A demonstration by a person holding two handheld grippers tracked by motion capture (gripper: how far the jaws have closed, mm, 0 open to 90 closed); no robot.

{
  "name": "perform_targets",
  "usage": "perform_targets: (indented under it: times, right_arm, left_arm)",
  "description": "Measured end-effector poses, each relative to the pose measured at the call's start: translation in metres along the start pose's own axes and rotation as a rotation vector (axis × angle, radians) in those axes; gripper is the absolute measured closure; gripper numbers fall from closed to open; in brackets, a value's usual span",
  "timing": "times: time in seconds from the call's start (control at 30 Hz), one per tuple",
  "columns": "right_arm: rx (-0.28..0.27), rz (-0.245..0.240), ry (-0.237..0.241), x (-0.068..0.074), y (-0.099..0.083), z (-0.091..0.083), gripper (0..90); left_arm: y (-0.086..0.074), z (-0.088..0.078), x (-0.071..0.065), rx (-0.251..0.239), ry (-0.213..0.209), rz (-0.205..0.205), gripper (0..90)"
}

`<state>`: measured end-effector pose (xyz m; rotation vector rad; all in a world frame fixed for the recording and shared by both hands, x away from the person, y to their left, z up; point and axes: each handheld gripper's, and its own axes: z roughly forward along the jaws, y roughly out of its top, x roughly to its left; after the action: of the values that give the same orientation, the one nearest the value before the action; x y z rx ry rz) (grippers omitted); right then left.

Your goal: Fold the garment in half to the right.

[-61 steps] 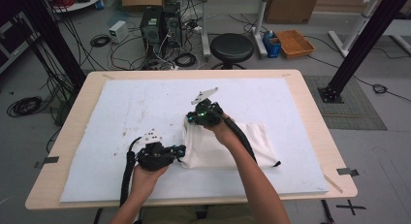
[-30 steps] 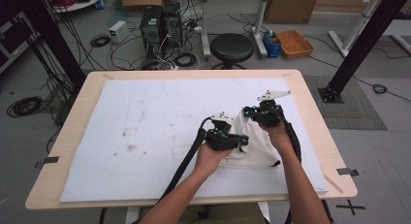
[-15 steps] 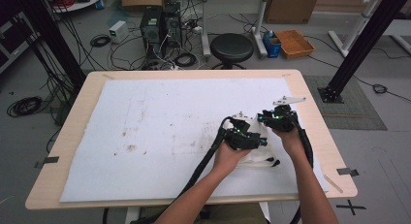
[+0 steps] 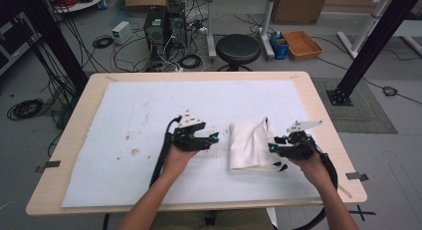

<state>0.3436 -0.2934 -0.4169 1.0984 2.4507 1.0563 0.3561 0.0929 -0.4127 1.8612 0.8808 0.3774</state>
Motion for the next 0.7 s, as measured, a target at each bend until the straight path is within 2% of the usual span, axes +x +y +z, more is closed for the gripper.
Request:
perform_targets:
  times: [0.03,0.07,0.1,0.17,0.2,0.23,0.33,0.37,0.43,0.5,0.57,0.63,0.67,0.7]
  right_arm:
    - [0.067,-0.012,-0.020,0.006,-0.007,0.006,70.7]
    - [0.067,-0.012,-0.020,0.006,-0.007,0.006,70.7]
    - [0.086,-0.023,-0.018,0.009,-0.012,0.009,83.2]
    - [0.083,-0.025,-0.024,0.009,-0.013,0.007,85.1]
    - [0.080,-0.046,-0.033,0.010,-0.014,0.004,85.7]
    - [0.071,-0.049,-0.048,0.012,-0.015,-0.005,86.0]
    - [0.067,-0.052,-0.060,0.012,-0.017,-0.013,86.0]
    - [0.072,-0.031,-0.080,0.010,-0.023,-0.021,86.0]
    - [0.078,-0.018,-0.080,0.008,-0.025,-0.023,85.9]
    - [0.112,0.036,-0.062,0.005,-0.031,-0.021,81.3]
    - [0.133,0.058,-0.063,0.004,-0.034,-0.020,73.4]
    - [0.163,0.031,-0.093,0.006,-0.029,-0.023,64.1]
    - [0.183,0.019,-0.123,0.008,-0.018,-0.028,57.8]
    - [0.174,0.010,-0.157,0.009,-0.011,-0.032,55.9]
  left_arm:
    - [-0.009,-0.013,0.011,0.007,0.028,-0.013,35.3]
    - [-0.009,-0.013,0.011,0.007,0.028,-0.013,35.2]
    - [-0.015,-0.022,0.019,0.007,0.042,-0.022,35.2]
    - [-0.022,-0.037,0.030,0.002,0.066,-0.033,35.2]
    - [-0.025,-0.042,0.033,-0.004,0.075,-0.041,35.2]
    - [-0.028,-0.050,0.039,-0.014,0.085,-0.054,35.2]
    - [-0.035,-0.064,0.049,-0.035,0.109,-0.080,35.3]
    - [-0.038,-0.069,0.054,-0.044,0.115,-0.095,35.3]
    - [-0.042,-0.073,0.058,-0.053,0.122,-0.110,35.2]
    - [-0.045,-0.074,0.060,-0.051,0.125,-0.119,35.3]
    - [-0.045,-0.074,0.060,-0.051,0.121,-0.114,35.3]
    - [-0.045,-0.074,0.059,-0.050,0.121,-0.110,35.3]
    - [-0.045,-0.073,0.059,-0.052,0.120,-0.112,35.3]
    - [-0.045,-0.073,0.059,-0.055,0.120,-0.113,35.3]
